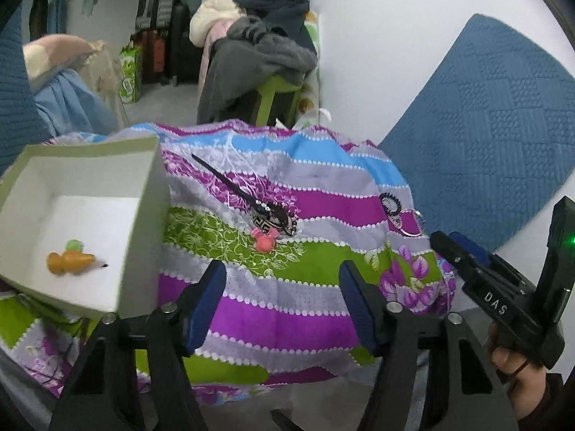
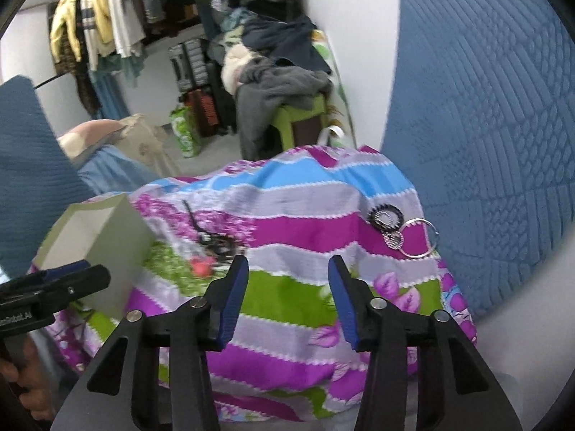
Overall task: Organize jewelry
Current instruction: 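Move the right tool to the black hair tie while the left tool grasps the pink bow clip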
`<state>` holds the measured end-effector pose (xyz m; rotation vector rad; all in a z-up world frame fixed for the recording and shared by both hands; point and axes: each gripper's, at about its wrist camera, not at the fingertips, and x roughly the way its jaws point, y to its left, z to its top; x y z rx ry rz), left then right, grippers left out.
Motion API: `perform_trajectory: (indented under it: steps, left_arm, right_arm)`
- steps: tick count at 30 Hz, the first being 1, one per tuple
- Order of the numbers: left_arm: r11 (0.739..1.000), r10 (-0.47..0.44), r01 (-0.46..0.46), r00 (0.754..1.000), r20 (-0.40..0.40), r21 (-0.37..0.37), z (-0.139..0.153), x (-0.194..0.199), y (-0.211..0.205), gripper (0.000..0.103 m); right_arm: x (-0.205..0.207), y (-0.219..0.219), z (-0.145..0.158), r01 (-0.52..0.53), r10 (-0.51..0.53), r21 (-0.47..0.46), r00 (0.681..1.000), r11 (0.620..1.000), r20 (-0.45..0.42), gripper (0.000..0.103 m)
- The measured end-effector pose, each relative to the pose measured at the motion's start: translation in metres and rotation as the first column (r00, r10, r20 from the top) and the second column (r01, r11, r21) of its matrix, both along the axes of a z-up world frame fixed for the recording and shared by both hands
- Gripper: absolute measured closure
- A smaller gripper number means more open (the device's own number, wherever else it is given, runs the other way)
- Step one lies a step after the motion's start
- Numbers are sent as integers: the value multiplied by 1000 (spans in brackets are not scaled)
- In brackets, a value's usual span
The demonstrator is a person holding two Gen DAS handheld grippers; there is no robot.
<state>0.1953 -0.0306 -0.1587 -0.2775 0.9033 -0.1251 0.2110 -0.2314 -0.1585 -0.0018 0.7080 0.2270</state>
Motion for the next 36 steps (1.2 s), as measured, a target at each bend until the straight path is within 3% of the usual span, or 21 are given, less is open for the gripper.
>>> perform_trajectory:
  steps: [9, 19, 22, 24, 26, 32, 36]
  left_arm:
    - [1000, -16, 16, 997, -73, 3, -51, 46, -12, 54]
    - [999, 12, -8, 994, -110, 34, -100, 82, -18, 54]
    - [999, 23, -18, 993, -114, 45, -109, 90, -17, 54]
    - [999, 20, -16, 994, -108, 44, -112, 93, -17, 62]
    - [999, 21, -16, 995, -100, 42, -115, 95, -16, 62]
    - [998, 28, -23, 996, -86, 58, -119, 96, -20, 69]
    - [998, 24, -19, 997, -79, 65, -121, 98, -22, 79]
  right_arm:
    - [48, -29, -34, 41, -43, -46, 998, 998, -41, 66]
    - [107, -54, -65, 60, -66, -103, 996, 993, -53, 67]
    - [124, -56, -74, 57, -64, -106, 996, 993, -69, 71]
    - [136, -57, -80, 50, -59, -112, 995, 992, -78, 74]
    - [148, -56, -86, 41, -50, -119, 995, 992, -81, 79]
    - [168, -54, -100, 26, -40, -150, 995, 988, -93, 83]
    - [174, -55, -106, 25, -43, -170, 994, 985, -100, 84]
